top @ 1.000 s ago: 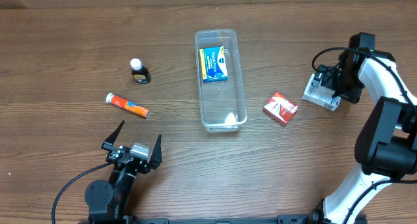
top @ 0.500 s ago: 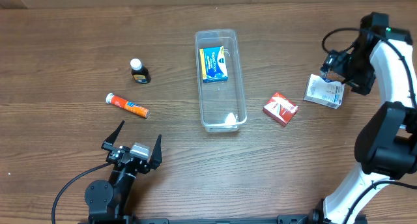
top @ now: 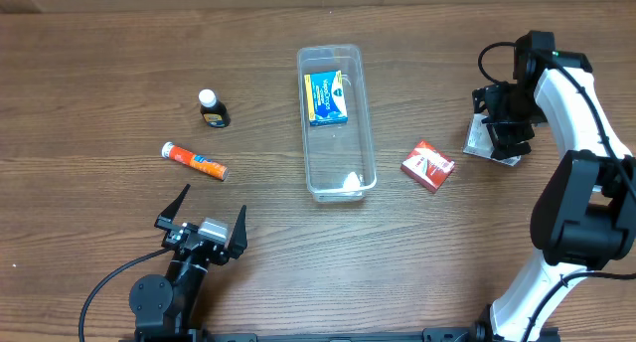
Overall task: Pack container
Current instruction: 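Grasp the white Universal plasters box with the right gripper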
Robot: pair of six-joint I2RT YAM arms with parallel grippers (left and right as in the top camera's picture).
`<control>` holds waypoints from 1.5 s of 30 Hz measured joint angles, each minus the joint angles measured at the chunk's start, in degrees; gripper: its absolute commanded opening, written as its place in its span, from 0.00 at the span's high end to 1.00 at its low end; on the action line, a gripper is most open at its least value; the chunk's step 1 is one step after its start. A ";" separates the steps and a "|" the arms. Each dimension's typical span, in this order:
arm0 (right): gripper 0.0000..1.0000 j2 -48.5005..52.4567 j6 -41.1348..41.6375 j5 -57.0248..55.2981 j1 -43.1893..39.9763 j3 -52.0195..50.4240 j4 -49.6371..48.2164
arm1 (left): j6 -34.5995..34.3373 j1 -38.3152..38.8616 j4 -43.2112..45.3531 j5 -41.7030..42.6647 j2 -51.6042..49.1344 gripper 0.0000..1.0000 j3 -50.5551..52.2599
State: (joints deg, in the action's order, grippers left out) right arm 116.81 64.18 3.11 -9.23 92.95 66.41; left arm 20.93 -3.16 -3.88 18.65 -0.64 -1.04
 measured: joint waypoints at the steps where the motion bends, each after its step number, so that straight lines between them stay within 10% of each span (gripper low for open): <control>1: 0.00 -0.02 1.29 -0.17 -0.17 -0.63 -0.31 | 0.00 0.00 0.00 0.00 0.00 0.00 0.00; 16: 0.00 1.97 4.42 -1.64 -2.78 -2.58 -11.82 | 0.00 0.00 0.00 0.00 0.00 0.00 0.00; 30: 0.00 3.54 0.17 -1.42 -2.73 -2.64 -3.28 | 0.00 0.00 0.00 0.00 0.00 0.00 0.00; 45: 0.30 3.61 -11.30 -1.03 -2.71 -2.64 0.76 | 0.00 0.00 0.00 0.00 0.00 0.00 0.00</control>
State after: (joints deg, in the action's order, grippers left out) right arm 120.42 52.88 2.09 -11.94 90.30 67.18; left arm 20.93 -3.16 -3.88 18.65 -0.64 -1.04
